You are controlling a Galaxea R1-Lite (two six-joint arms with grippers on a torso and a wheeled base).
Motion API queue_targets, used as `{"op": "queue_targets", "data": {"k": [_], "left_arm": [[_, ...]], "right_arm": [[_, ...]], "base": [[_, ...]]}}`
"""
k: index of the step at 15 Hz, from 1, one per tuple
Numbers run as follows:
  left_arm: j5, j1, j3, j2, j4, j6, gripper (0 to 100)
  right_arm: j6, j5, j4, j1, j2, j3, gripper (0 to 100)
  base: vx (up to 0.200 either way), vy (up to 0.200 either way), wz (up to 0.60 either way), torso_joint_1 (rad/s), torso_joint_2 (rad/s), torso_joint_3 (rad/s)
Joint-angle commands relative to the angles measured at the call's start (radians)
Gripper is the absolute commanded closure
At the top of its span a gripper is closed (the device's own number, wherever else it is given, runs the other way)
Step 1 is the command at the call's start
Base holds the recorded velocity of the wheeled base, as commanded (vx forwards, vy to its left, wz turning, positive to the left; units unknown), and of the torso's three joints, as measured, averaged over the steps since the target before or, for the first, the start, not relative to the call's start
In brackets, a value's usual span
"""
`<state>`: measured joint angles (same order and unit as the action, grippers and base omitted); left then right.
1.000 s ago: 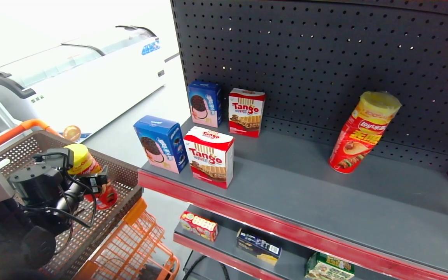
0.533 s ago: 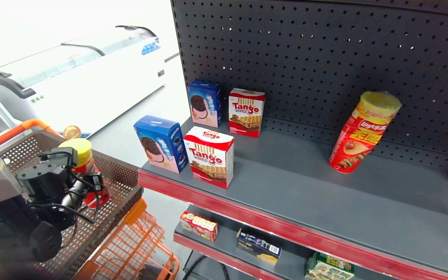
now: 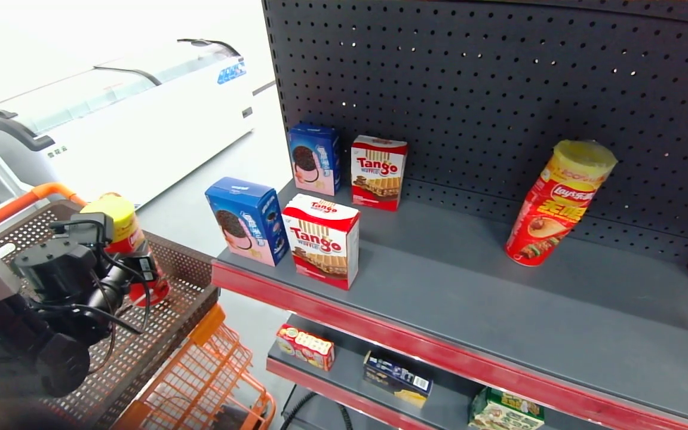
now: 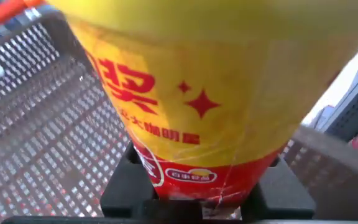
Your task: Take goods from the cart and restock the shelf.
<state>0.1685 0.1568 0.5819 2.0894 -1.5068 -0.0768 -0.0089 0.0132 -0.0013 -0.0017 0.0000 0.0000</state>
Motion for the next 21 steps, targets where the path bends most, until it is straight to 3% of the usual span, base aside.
{"op": "queue_targets", "data": {"k": [1, 4, 8, 9, 11, 16, 19, 21], "left_arm": [[-0.055, -0.008, -0.013, -0.186, 0.092, -0.006, 100], [-0.116, -0.017, -0.033, -0.384, 0.272, -0.006, 100], [-0.196, -0.069, -0.039, -0.482, 0.31, 0.0, 100], [-0.202, -0.117, -0.028, -0.523, 0.358, 0.029, 100], [-0.205, -0.146, -0.065, -0.569, 0.408, 0.028, 100], [-0.247, -0.359, -0.111, -0.643, 0.416, 0.042, 100], [-0.317, -0.411, -0.117, -0.681, 0.433, 0.043, 100], [-0.374, -0.464, -0.113, -0.778, 0.585, 0.043, 100]], "right_arm": [[0.0, 0.001, 0.0, 0.0, 0.0, 0.0, 0], [0.0, -0.001, 0.0, 0.0, 0.0, 0.0, 0], [0.0, 0.001, 0.0, 0.0, 0.0, 0.0, 0], [0.0, 0.001, 0.0, 0.0, 0.0, 0.0, 0], [0.0, 0.001, 0.0, 0.0, 0.0, 0.0, 0], [0.0, -0.001, 0.0, 0.0, 0.0, 0.0, 0], [0.0, -0.001, 0.0, 0.0, 0.0, 0.0, 0], [0.0, -0.001, 0.0, 0.0, 0.0, 0.0, 0]], "base": [[0.0, 0.0, 0.0, 0.0, 0.0, 0.0], [0.0, 0.0, 0.0, 0.0, 0.0, 0.0], [0.0, 0.0, 0.0, 0.0, 0.0, 0.0], [0.0, 0.0, 0.0, 0.0, 0.0, 0.0], [0.0, 0.0, 0.0, 0.0, 0.0, 0.0], [0.0, 0.0, 0.0, 0.0, 0.0, 0.0], [0.0, 0.0, 0.0, 0.0, 0.0, 0.0], [0.0, 0.0, 0.0, 0.0, 0.0, 0.0]]}}
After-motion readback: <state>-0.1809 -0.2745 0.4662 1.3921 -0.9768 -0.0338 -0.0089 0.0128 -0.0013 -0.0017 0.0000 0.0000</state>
